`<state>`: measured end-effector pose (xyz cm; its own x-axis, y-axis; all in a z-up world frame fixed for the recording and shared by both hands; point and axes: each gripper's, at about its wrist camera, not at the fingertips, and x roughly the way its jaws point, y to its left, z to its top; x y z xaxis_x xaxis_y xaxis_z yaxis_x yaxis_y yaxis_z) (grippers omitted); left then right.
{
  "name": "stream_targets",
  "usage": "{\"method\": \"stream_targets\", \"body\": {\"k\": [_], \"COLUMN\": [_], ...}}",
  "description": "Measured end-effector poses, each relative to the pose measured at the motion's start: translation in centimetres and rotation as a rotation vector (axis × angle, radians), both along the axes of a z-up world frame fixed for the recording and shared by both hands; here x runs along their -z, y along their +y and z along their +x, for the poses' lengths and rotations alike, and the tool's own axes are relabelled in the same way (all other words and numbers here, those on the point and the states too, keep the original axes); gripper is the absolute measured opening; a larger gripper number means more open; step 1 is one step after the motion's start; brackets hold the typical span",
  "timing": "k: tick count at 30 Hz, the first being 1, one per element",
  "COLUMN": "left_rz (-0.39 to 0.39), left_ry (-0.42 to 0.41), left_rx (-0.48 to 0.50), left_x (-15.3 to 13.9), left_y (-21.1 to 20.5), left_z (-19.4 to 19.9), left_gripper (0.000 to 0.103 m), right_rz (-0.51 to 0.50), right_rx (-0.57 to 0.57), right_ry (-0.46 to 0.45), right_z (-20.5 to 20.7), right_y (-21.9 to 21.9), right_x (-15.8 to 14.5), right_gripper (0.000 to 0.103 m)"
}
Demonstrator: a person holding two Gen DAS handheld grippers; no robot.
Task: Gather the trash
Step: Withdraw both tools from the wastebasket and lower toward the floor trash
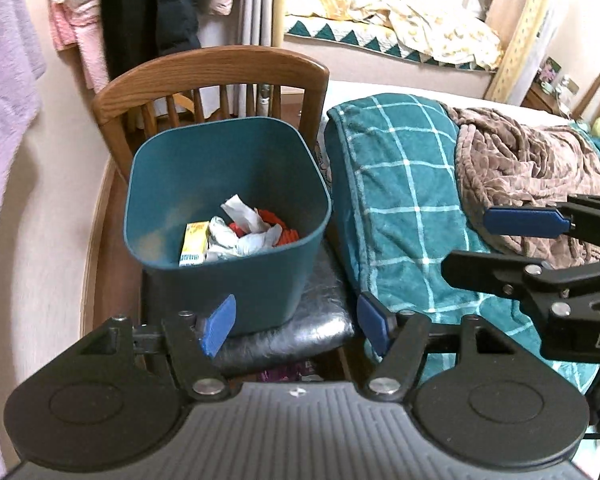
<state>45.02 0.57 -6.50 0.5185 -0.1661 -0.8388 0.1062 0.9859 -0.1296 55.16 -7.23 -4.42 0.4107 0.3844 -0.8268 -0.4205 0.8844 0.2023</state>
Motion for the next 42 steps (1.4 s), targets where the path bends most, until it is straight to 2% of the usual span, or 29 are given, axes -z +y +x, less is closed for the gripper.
{"method": "stream_targets", "body": {"k": [3, 6, 10, 14, 19, 25, 31, 32, 34, 38, 42], "left_rz": [0.008, 0.015, 0.017, 0.001, -0.011, -0.057, -0.071, -0.072, -0.071, -0.056, -0.057], "left_ry": [-0.006, -0.011, -0.021, -0.014, 0.019, 0.089, 0.197, 0.217, 0.246, 0.301, 0.349], "left_rx": [-0.018, -0.023, -0.02, -0.006, -0.006, 0.006, 0.026, 0.027, 0.033, 0.028, 0.0], "left_x": [-0.3, -0.4, -0.1, 1.2, 4.7, 11.6, 20.9, 22.5, 25.8, 33.2, 41.1], "left_y": [-0.3, -0.4, -0.1, 1.0, 3.1, 6.1, 7.5, 7.5, 7.5, 6.8, 5.9], "left_z": [-2.0, -3.7, -5.0, -5.6, -5.3, -4.9, -4.7, -4.6, -4.8, -4.8, -4.7], "left_gripper": [0.067, 0.074, 0.075, 0.078, 0.08, 0.084, 0.086, 0.087, 0.103, 0.103, 0.103], "right_rz": [0.015, 0.022, 0.02, 0.016, -0.001, -0.008, -0.087, -0.101, -0.122, -0.145, -0.192], "right_rx": [-0.018, -0.032, -0.043, -0.022, 0.018, 0.105, 0.137, 0.143, 0.155, 0.169, 0.119], "right_ry": [-0.006, -0.001, 0.007, 0.023, 0.048, 0.119, 0.165, 0.175, 0.196, 0.247, 0.248], "right_z": [-1.8, -3.2, -4.9, -5.9, -6.9, -8.3, -9.8, -9.9, -10.1, -10.4, -10.9], "right_y": [-0.9, -1.4, -1.6, -1.1, 0.1, 0.9, 1.7, 1.7, 1.5, 1.1, 1.6], "right_x": [-0.5, -0.8, -0.7, 0.3, 3.1, 9.3, 16.5, 17.9, 20.8, 27.4, 34.9], "right_gripper": [0.063, 0.068, 0.072, 0.08, 0.093, 0.099, 0.099, 0.099, 0.099, 0.099, 0.099]}}
